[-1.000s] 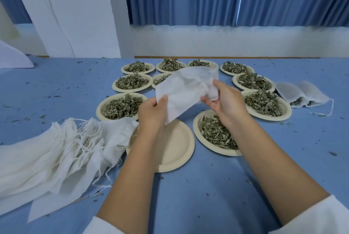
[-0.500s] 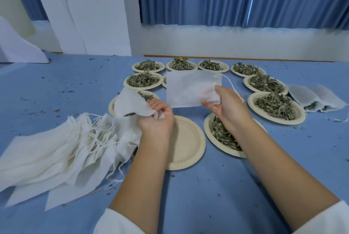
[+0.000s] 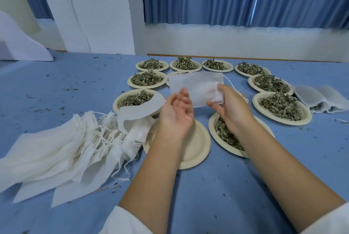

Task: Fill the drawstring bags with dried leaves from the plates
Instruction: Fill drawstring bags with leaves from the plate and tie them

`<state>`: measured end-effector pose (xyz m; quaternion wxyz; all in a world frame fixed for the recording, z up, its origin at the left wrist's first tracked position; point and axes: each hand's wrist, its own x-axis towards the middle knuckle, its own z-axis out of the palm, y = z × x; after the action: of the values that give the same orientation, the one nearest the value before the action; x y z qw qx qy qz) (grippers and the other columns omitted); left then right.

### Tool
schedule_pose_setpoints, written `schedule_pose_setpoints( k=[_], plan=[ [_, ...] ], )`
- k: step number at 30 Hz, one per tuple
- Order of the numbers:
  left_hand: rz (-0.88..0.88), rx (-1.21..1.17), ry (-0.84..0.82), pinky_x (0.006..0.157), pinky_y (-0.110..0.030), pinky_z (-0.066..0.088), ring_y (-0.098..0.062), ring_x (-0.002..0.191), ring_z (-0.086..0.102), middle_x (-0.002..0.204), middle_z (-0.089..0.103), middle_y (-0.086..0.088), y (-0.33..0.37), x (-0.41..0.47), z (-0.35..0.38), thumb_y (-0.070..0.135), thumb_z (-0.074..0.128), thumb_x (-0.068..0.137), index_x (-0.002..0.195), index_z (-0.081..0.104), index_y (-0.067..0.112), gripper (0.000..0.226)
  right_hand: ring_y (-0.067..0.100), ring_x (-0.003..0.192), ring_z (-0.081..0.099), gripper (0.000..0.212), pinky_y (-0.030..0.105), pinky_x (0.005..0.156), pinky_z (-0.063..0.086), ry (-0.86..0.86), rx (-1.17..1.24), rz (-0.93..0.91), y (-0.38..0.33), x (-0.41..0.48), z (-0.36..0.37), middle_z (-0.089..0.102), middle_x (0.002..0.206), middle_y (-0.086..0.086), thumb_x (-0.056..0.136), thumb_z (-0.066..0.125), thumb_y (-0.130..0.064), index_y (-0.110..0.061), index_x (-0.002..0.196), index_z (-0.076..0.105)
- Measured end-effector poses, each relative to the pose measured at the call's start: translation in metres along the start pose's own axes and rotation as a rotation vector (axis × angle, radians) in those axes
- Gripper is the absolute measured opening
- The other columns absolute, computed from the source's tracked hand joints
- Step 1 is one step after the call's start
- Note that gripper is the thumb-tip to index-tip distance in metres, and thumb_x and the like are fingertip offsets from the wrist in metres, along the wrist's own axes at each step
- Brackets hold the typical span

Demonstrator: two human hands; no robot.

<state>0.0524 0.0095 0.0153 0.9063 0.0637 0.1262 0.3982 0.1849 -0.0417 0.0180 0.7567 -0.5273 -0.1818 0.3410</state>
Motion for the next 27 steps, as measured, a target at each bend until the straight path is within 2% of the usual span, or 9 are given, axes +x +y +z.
schedule_pose_setpoints(
  k=[3,7,9,13,17,19,21,24,27],
  plan=[
    [0.082,0.534,0.062,0.035,-0.013,0.034,-0.005,0.038,0.051,0.056,0.063,0.001,-0.016,-0.001,0.008,0.014,0.049,0.099,0.088,0.061,0.008,0.018,0.023,0.082,0.071,0.022,0.030,0.067,0.058,0.005,0.063,0.001,-0.006,0.001,-0.003,0.065,0.108,0.017,0.093,0.054,-0.014,0.001,0.109,0.059],
    [0.381,1.168,0.046,0.046,-0.016,0.040,-0.006,0.048,0.054,0.071,0.068,0.006,-0.029,0.001,0.004,0.015,0.057,0.096,0.094,0.066,0.017,0.010,0.028,0.092,0.068,0.012,0.030,0.065,0.058,-0.063,0.069,0.040,-0.013,-0.001,-0.009,0.060,0.102,0.017,0.094,0.047,-0.010,-0.003,0.093,0.057],
    [0.536,1.358,0.018,0.059,-0.018,0.045,-0.007,0.062,0.058,0.079,0.066,0.007,-0.034,0.002,0.000,0.019,0.061,0.095,0.095,0.067,0.023,0.008,0.021,0.077,0.065,0.013,0.027,0.059,0.055,-0.096,-0.025,0.079,-0.013,-0.002,-0.011,0.064,0.089,0.012,0.094,0.049,-0.012,-0.006,0.091,0.060],
    [0.694,1.534,0.018,0.070,-0.016,0.042,-0.003,0.080,0.058,0.093,0.067,0.010,-0.037,0.007,-0.007,0.026,0.066,0.091,0.102,0.070,0.028,0.012,0.013,0.062,0.058,0.011,0.024,0.057,0.051,-0.149,-0.224,0.078,-0.014,-0.003,-0.015,0.063,0.068,0.003,0.091,0.060,-0.013,-0.011,0.082,0.066],
    [0.788,1.692,0.014,0.070,-0.006,0.039,0.000,0.078,0.053,0.106,0.061,0.011,-0.030,0.011,-0.008,0.032,0.070,0.089,0.113,0.070,0.028,0.024,0.012,0.059,0.048,0.010,0.021,0.055,0.050,-0.186,-0.300,0.049,-0.016,-0.001,-0.021,0.049,0.065,0.002,0.085,0.071,-0.018,-0.012,0.080,0.066],
    [0.774,1.686,-0.009,0.067,-0.005,0.039,0.005,0.072,0.053,0.104,0.065,0.012,-0.029,0.010,-0.008,0.034,0.070,0.089,0.108,0.073,0.029,0.020,0.012,0.058,0.047,0.013,0.021,0.054,0.050,-0.207,-0.325,0.052,-0.018,0.000,-0.024,0.048,0.066,0.002,0.082,0.075,-0.021,-0.014,0.076,0.067],
    [0.766,1.678,-0.034,0.068,-0.012,0.042,0.005,0.067,0.053,0.099,0.070,0.010,-0.029,0.009,-0.008,0.033,0.070,0.089,0.101,0.077,0.028,0.015,0.010,0.055,0.050,0.016,0.020,0.052,0.049,-0.225,-0.346,0.056,-0.021,-0.001,-0.027,0.052,0.064,0.000,0.080,0.078,-0.024,-0.016,0.070,0.068],
    [0.799,1.652,-0.033,0.070,-0.018,0.043,0.001,0.068,0.052,0.092,0.072,0.011,-0.028,0.008,-0.004,0.030,0.069,0.090,0.091,0.078,0.026,0.009,0.011,0.061,0.067,0.016,0.018,0.048,0.047,-0.233,-0.313,0.067,-0.026,-0.004,-0.029,0.064,0.062,-0.001,0.079,0.080,-0.025,-0.012,0.077,0.070],
    [0.859,1.588,0.017,0.070,-0.017,0.043,0.000,0.071,0.053,0.090,0.071,0.014,-0.026,0.007,0.001,0.027,0.069,0.090,0.084,0.071,0.034,0.009,0.009,0.062,0.069,0.015,0.017,0.044,0.045,-0.179,-0.343,0.047,-0.033,-0.004,-0.031,0.071,0.065,0.001,0.083,0.076,-0.023,-0.010,0.084,0.070]
  ],
)
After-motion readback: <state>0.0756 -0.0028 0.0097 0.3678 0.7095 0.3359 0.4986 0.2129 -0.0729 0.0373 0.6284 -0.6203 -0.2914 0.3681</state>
